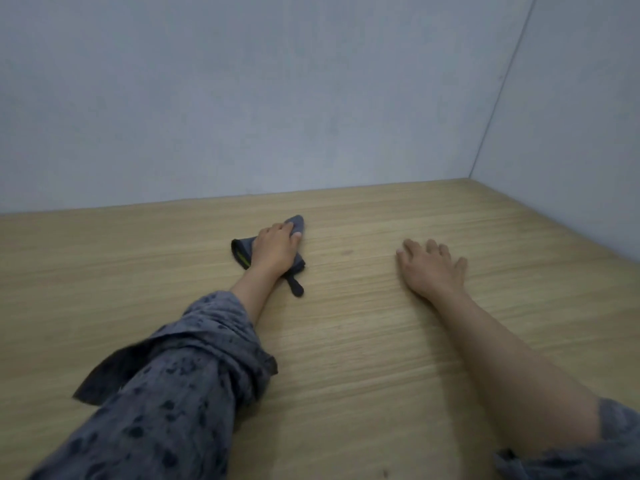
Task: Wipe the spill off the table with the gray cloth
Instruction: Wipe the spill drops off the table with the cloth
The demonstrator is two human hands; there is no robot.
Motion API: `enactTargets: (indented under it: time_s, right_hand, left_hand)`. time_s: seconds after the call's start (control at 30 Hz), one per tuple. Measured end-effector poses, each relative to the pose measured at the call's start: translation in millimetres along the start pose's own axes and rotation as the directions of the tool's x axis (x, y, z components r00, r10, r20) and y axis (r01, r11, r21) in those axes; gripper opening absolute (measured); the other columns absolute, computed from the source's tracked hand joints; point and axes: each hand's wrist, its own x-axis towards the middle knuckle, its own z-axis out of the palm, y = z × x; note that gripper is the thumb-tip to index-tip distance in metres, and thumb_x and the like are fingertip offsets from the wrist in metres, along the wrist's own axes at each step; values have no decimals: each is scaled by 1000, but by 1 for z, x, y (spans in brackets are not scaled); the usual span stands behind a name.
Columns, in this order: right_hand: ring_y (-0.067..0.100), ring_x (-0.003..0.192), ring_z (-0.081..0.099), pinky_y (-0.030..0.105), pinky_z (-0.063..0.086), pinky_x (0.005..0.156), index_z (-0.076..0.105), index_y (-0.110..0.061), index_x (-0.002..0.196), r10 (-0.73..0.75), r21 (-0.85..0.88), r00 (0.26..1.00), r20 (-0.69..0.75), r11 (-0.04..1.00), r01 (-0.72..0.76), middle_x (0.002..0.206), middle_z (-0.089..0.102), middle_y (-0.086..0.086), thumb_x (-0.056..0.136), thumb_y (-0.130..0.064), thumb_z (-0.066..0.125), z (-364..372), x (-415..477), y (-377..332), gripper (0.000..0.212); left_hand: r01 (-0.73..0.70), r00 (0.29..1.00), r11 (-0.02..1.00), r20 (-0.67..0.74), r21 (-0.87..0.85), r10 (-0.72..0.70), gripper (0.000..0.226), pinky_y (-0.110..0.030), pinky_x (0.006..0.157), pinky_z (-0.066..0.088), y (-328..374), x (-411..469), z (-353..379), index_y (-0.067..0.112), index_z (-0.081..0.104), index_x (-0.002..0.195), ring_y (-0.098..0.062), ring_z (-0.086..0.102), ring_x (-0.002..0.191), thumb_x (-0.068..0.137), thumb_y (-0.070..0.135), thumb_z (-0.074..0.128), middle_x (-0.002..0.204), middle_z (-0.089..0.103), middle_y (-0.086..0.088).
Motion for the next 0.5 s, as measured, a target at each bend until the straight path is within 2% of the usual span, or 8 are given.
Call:
enactTargets:
  time_s: [0.07,0.2,0.33,0.43,0.5]
  right_hand:
    - [28,145,24,55,15,114,39,-29,143,-17,23,999,-35,1000,18,156,32,7,98,-45,20,2,2,8,51]
    - [31,131,44,42,32,107,56,-5,127,38,140,988,-153,990,-17,139,52,16,100,-34,26,-1,5,23,50]
    - [31,135,40,43,30,110,54,-4,129,48,118,988,-149,993,-30,142,49,17,99,-35,25,1,2,30,52]
    - [31,138,35,45,24,111,50,-4,134,72,109,988,-136,992,-57,145,45,16,99,-39,24,2,-6,17,56]
    - [33,135,38,44,26,110,52,-4,131,71,135,985,-157,990,-50,142,48,18,99,-39,26,1,-13,6,54]
  left_hand:
    - [-99,993,995,63,0,98,48,-38,109,27,25,1,13,13,35,144,-30,34,138,100,33,29,153,36,-9]
    - [-259,950,965,171,-34,261,49,-36,112,23,69,-10,31,19,32,146,-23,30,141,100,37,28,155,33,-2]
    - [-460,837,866,229,-196,497,44,-38,113,27,74,-47,27,25,44,139,-17,38,136,98,37,38,147,46,2]
    - [-511,748,773,248,-375,615,36,-24,106,34,51,-73,6,23,59,126,-9,49,122,92,33,53,131,59,3]
    - [-482,775,775,213,-409,595,30,-13,95,37,28,-81,-13,22,66,117,-6,55,109,88,31,60,117,65,4]
